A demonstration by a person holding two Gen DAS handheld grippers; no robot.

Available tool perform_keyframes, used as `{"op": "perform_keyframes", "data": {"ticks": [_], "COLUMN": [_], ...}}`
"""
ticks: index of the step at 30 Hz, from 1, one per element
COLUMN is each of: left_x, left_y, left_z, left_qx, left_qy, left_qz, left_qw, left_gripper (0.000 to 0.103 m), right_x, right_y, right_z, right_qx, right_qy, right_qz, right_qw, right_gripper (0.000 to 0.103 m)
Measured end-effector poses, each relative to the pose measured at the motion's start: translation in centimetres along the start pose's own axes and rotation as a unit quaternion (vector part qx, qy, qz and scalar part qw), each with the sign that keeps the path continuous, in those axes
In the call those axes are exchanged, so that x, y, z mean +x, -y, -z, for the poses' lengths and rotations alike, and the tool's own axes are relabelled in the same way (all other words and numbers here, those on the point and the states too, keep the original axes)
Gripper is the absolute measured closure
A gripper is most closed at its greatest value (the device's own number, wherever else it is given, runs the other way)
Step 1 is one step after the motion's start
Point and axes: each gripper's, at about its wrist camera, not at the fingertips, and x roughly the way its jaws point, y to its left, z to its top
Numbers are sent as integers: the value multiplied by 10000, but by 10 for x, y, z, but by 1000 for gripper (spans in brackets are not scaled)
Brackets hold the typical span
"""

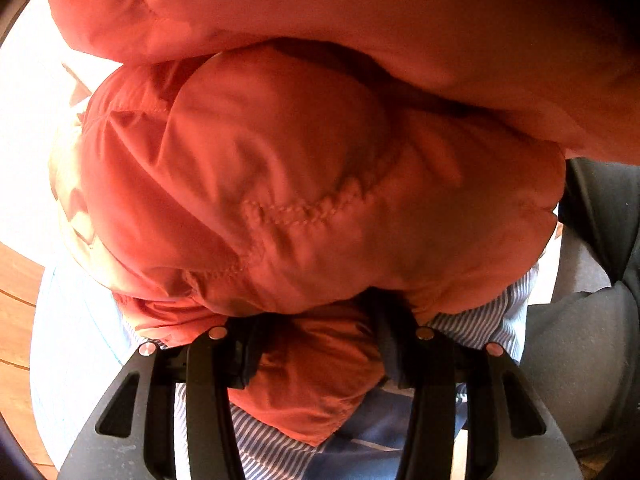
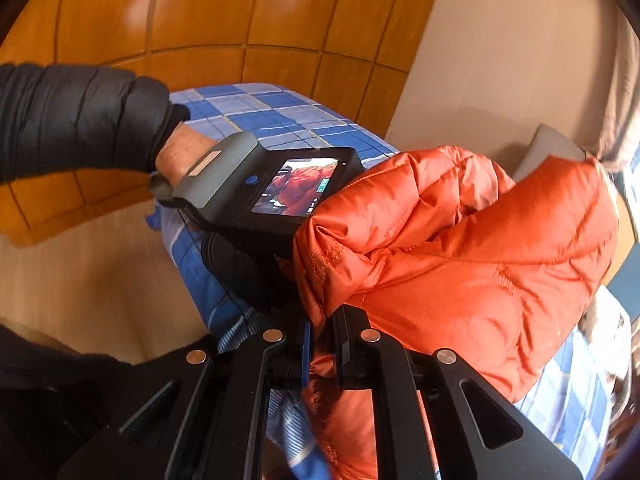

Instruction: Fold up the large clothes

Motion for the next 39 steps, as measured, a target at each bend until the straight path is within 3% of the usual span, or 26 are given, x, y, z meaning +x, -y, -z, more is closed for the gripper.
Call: {"op": "perform_keyframes", "data": {"ticks": [11, 15, 16, 18, 20, 24, 27, 29, 35, 39], "left_x": [3, 4, 5, 4, 4, 3, 2, 1, 1, 3], "left_y": [-2, -1, 0, -1, -2, -3, -5, -6, -12, -22], "left_z": [-9, -11, -10, -9, -6, -4, -1, 2, 9, 14], "left_qx": [-116, -218, -246, -366, -483, -616, -689, -683, -608, -700], "left_qy": [-73, -75, -65, -24, 10, 24, 85, 112, 202, 236], "left_qz": [-23, -76, -93, -112, -96, -155, -151, -100, 123, 346], "left_qw": [9999, 9997, 9996, 9993, 9988, 9980, 9975, 9976, 9979, 9967], "left_gripper": [57, 57, 57, 57, 57, 57, 57, 57, 57, 57], "right_x": [2, 3, 3, 2, -3, -10, -14, -13, -2, 11], "right_y": [1, 16, 22, 33, 43, 44, 40, 29, -13, -17], "right_z": [-3, -2, -1, 2, 10, 13, 11, 2, -33, -45], "right_qx": [-414, 417, 871, 1779, 2836, 3804, 4338, 4324, 3771, 3774], "right_qy": [-56, -56, -78, -112, -73, -87, 2, 55, 161, 176], "right_qz": [-26, -198, -206, -148, -93, 131, 44, 85, 251, 447], "right_qw": [9991, 9989, 9960, 9839, 9589, 9247, 9010, 9016, 9257, 9248], "right_gripper": [95, 96, 96, 96, 96, 96, 96, 96, 96, 96]}}
